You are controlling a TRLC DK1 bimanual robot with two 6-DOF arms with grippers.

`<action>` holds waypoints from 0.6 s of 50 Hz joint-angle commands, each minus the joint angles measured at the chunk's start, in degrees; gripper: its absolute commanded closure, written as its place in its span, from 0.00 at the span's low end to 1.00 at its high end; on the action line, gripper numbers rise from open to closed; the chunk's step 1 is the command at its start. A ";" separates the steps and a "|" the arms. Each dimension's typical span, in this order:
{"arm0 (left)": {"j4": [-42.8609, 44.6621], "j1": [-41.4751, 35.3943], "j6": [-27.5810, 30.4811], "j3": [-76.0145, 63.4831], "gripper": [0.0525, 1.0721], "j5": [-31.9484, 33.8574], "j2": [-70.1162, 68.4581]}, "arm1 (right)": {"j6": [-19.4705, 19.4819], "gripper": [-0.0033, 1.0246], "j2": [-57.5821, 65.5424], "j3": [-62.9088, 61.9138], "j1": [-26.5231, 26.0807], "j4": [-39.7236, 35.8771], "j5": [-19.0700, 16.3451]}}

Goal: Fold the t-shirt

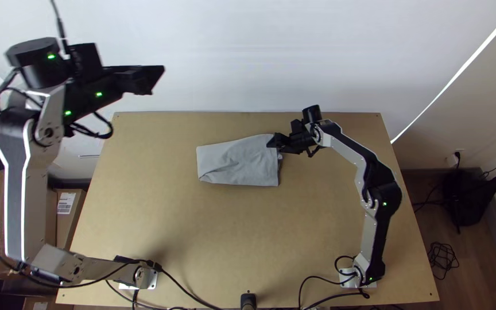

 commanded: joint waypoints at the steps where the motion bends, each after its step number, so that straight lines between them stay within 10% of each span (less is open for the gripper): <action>1: -1.20 3.04 1.00 -3.35 0.04 0.01 -3.84 | 1.49 0.04 4.50 4.38 1.43 0.34 0.13; 16: -2.26 12.27 1.26 -5.46 0.04 0.19 -10.35 | 2.81 0.06 11.44 12.11 4.24 0.16 0.05; 21: -2.26 13.94 1.08 -5.55 0.04 0.19 -11.05 | 3.24 0.31 13.29 13.34 4.50 -0.28 0.05; 27: -2.17 14.82 0.91 -5.99 0.04 0.19 -11.05 | 4.30 0.98 14.34 13.52 3.89 0.16 0.13; 30: -2.08 14.99 0.91 -6.51 0.04 0.19 -11.05 | 4.65 0.98 13.99 12.99 3.01 0.16 0.13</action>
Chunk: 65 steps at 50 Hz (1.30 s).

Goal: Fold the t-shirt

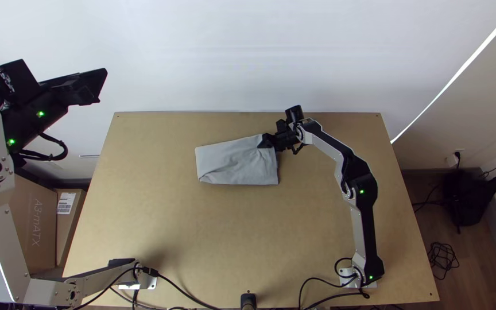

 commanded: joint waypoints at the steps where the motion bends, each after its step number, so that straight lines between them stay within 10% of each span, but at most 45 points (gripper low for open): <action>1: -0.03 0.70 0.49 -1.68 0.04 0.17 -0.54 | 1.88 0.98 1.25 -0.02 -1.04 0.27 -0.02; 50: 5.42 -0.44 -0.56 -6.96 0.04 0.43 -0.54 | -1.20 0.97 -9.56 -13.20 -50.70 5.81 3.15; 52: 5.42 -0.44 -0.56 -7.22 0.04 0.43 -0.54 | -1.99 0.85 -9.30 -13.02 -52.10 5.81 3.15; 57: 5.51 -0.44 -0.39 -8.54 0.04 0.43 -0.97 | -3.57 0.07 -9.30 -11.97 -54.91 5.81 5.78; 65: 7.18 0.17 0.05 -11.79 0.04 0.34 -1.94 | -5.60 0.04 -9.74 -7.49 -60.10 6.07 9.91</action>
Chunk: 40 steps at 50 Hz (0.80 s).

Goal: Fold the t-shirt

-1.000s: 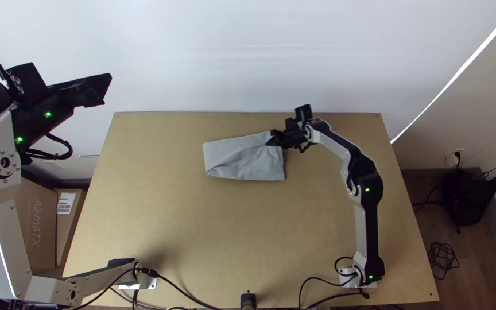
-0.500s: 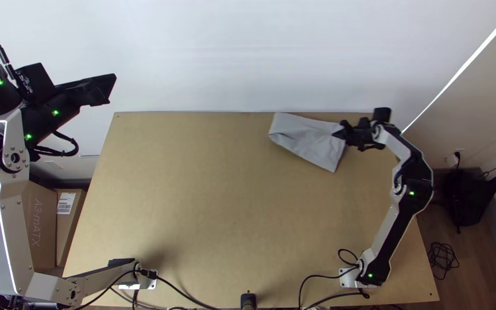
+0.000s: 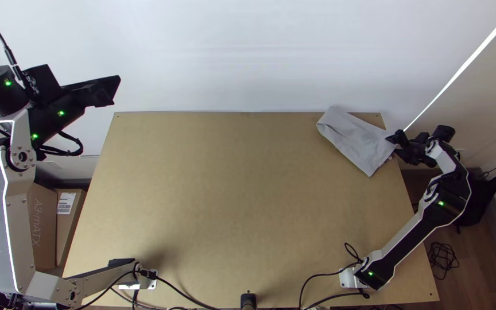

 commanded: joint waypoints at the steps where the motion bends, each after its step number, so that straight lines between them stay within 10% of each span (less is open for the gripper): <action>1: 1.54 0.30 0.10 -2.39 0.04 0.32 -1.70 | -1.81 0.04 -2.13 3.36 -3.95 0.26 2.86; 13: 4.18 0.48 0.18 -6.35 0.04 0.32 -3.63 | -10.78 0.04 -14.17 0.63 -5.27 7.64 8.92; 40: 28.35 0.57 1.33 -25.16 0.04 -10.31 -14.45 | -3.48 0.04 -41.51 -3.76 -2.37 39.02 16.92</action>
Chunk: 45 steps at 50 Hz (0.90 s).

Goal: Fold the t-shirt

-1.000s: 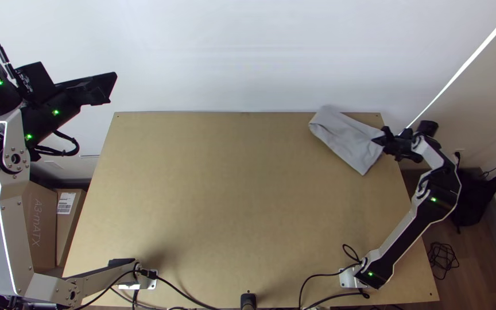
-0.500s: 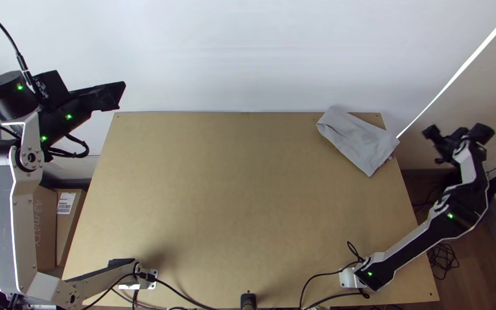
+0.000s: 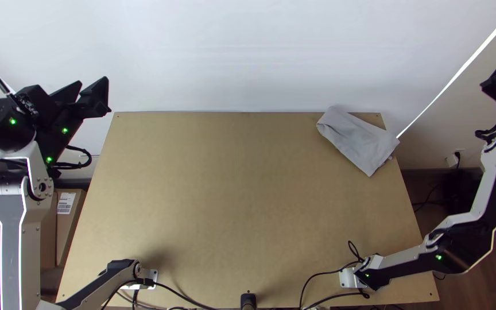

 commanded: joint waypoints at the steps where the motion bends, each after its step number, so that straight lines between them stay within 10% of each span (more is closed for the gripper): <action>1: 4.55 0.35 1.77 -3.94 0.04 -3.04 -2.58 | 0.62 0.04 -8.60 -4.60 2.18 8.28 0.83; 25: 24.59 0.35 3.61 -24.77 0.04 -9.01 -18.93 | -4.65 0.04 -39.89 -22.97 15.45 17.59 2.50; 45: 35.48 0.70 2.82 -53.86 0.04 -9.01 -41.78 | -11.86 0.04 -69.77 -63.13 30.30 18.91 2.50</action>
